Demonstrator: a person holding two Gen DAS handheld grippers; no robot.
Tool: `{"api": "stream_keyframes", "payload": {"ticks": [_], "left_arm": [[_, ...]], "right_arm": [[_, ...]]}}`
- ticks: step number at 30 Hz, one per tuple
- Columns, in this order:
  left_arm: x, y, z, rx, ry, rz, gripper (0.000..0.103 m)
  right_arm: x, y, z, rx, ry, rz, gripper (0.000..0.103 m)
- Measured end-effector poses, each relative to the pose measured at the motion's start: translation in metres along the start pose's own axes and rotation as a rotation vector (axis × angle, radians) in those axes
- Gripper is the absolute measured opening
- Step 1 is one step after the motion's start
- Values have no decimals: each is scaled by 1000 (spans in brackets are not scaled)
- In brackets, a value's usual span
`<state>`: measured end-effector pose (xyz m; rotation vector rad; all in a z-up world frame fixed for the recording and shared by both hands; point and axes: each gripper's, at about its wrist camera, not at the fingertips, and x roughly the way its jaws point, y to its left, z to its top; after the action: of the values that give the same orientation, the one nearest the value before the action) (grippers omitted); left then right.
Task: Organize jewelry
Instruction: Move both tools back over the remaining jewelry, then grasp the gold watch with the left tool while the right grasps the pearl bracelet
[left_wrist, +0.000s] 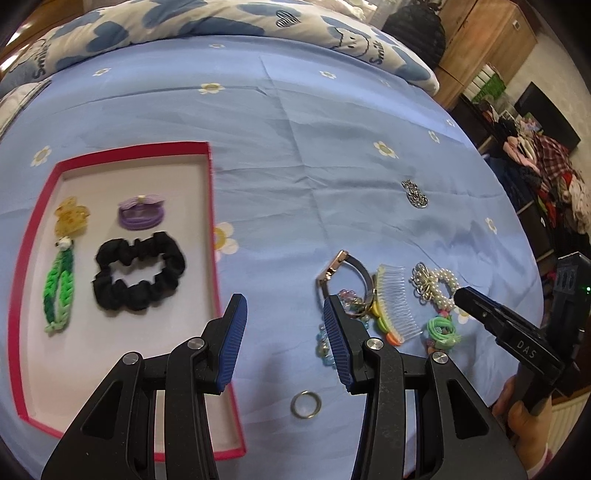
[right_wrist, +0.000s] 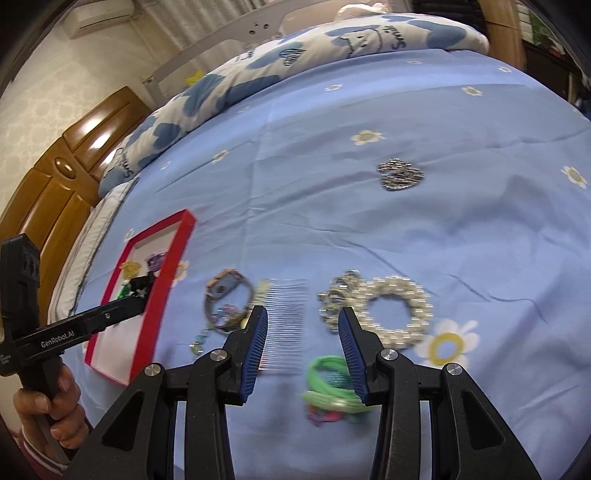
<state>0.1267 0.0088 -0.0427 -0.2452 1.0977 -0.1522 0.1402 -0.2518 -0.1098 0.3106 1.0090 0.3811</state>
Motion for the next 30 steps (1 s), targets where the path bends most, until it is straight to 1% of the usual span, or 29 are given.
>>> {"api": "stream_keyframes", "payload": {"ticks": [7,12,17,23,26,27,28,29,30], "left_arm": [[22,-17,6,38,35,-7,42],[41,-26,11,57,67,-12,42],[59,-30,14,68,91,5,42],[73,-35,17,82,99,16,41],[81,-39,17,97,110,18,41],[82,-40,17,102,111,17,40],[83,-42,16,108,111,14,36],[84,-43,16,112,111,8,26],[85,-44,16,115,113,4,22]], "right_arm": [[-3,-33,0,34,-1,-67,42],[5,-48,1,52,19,-90,42],[17,-55,0,46,50,-96,42],[24,-55,1,30,51,-90,42],[28,-53,2,18,56,-92,40],[29,-53,2,15,56,-92,40],[29,-52,2,12,54,-95,36],[29,-52,2,11,51,-101,33],[29,-53,1,13,45,-116,23]]}}
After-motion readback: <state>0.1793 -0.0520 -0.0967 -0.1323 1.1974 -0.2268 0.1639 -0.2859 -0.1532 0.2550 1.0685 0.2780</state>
